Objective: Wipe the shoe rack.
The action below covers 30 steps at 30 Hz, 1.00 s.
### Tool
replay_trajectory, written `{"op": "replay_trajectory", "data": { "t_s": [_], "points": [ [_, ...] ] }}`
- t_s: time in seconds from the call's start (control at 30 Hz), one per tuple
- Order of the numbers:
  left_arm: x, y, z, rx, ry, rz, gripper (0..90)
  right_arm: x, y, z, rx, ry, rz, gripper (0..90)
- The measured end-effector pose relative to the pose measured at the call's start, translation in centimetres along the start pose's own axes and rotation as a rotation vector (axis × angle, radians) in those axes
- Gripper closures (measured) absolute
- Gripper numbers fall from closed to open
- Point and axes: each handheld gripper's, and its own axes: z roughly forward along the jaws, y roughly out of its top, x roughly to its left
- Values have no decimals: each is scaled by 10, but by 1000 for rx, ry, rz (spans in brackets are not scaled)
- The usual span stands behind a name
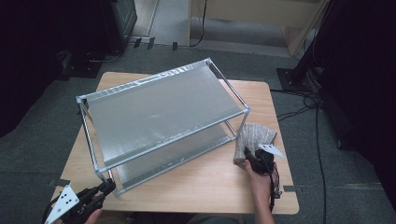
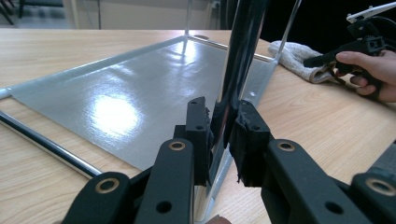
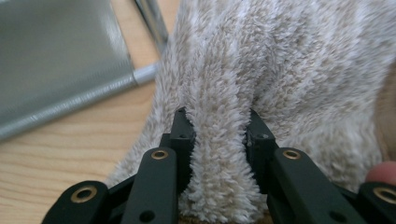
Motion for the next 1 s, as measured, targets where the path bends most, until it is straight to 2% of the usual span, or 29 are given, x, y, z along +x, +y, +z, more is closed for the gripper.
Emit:
{"op": "replay_trajectory", "data": {
  "t_s": [0.13, 0.2, 0.27, 0.37, 0.43, 0.5, 0.53, 0.6, 0.73, 0.87, 1.0],
  "points": [
    [0, 0, 1, -2, 3, 4, 787, 0, 10, -18, -109, -21, 10, 713],
    [0, 0, 1, -1, 3, 3, 787, 3, 19, -32, -183, -6, 14, 712],
    [0, 0, 1, -1, 5, 3, 787, 9, 28, -43, -237, 2, -2, 708],
    [0, 0, 2, -3, 7, 4, 788, 20, 46, -65, -359, 20, -32, 703],
    [0, 0, 1, -3, 8, 6, 788, 26, 54, -75, -417, 24, -33, 698],
    [0, 0, 1, -2, 9, 12, 789, 34, 62, -84, -489, 48, -24, 694],
    [0, 0, 1, -2, 9, 11, 789, 37, 66, -86, -508, 53, -26, 692],
    [0, 0, 1, -2, 8, 12, 789, 41, 71, -88, -527, 64, -35, 689],
    [0, 0, 1, -2, 9, 14, 790, 55, 79, -84, -515, 103, -57, 686],
    [-2, 0, 2, 1, 25, 30, 793, 75, 74, -83, -506, 149, -107, 685],
    [-2, 0, 2, 2, 26, 28, 793, 97, 63, -85, -498, 194, -142, 684]
  ]
}}
